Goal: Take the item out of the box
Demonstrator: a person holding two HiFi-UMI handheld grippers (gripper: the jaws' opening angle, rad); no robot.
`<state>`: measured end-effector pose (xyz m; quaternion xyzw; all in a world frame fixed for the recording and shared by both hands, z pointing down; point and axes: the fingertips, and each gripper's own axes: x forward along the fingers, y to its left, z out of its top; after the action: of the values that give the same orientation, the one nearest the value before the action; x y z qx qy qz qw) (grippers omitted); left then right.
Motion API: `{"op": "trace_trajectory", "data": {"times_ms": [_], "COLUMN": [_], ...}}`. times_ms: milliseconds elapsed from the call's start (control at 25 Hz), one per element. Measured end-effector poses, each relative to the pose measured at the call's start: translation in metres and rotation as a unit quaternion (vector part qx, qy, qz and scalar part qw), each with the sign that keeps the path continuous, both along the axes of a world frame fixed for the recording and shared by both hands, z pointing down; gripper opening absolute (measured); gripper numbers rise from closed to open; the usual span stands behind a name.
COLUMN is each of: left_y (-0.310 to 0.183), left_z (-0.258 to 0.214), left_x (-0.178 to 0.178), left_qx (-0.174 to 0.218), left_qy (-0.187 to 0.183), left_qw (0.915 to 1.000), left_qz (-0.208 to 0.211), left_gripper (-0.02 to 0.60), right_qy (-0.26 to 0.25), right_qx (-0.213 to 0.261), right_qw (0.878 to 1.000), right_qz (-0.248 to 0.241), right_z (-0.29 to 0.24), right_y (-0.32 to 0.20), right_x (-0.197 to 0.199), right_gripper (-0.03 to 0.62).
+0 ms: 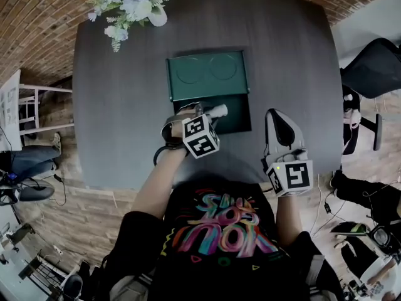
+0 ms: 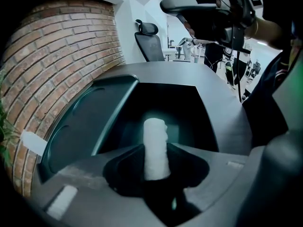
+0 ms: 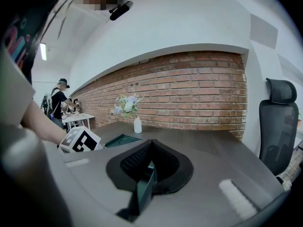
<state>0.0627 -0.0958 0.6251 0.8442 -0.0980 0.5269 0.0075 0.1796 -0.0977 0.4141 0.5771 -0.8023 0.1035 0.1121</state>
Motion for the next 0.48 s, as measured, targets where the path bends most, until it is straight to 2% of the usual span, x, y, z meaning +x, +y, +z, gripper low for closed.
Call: {"op": "trace_trajectory", "data": {"times_ms": [480], "left_y": [0.0016], "left_z": [-0.0024], "left_x": [-0.0002], "left_qx": [0.016], "left_qy": [-0.012], "left_qw": [0.9997], "left_qz": [0.011], "left_gripper": [0.138], "right_qy": [0.001], "right_qx": [0.004], "right_qw": [1.0], "right_qz": [0.002], "right_z": [-0.0035], "right_y": [0.0047], "right_x": [0.0078], "right_gripper": [0.002]}}
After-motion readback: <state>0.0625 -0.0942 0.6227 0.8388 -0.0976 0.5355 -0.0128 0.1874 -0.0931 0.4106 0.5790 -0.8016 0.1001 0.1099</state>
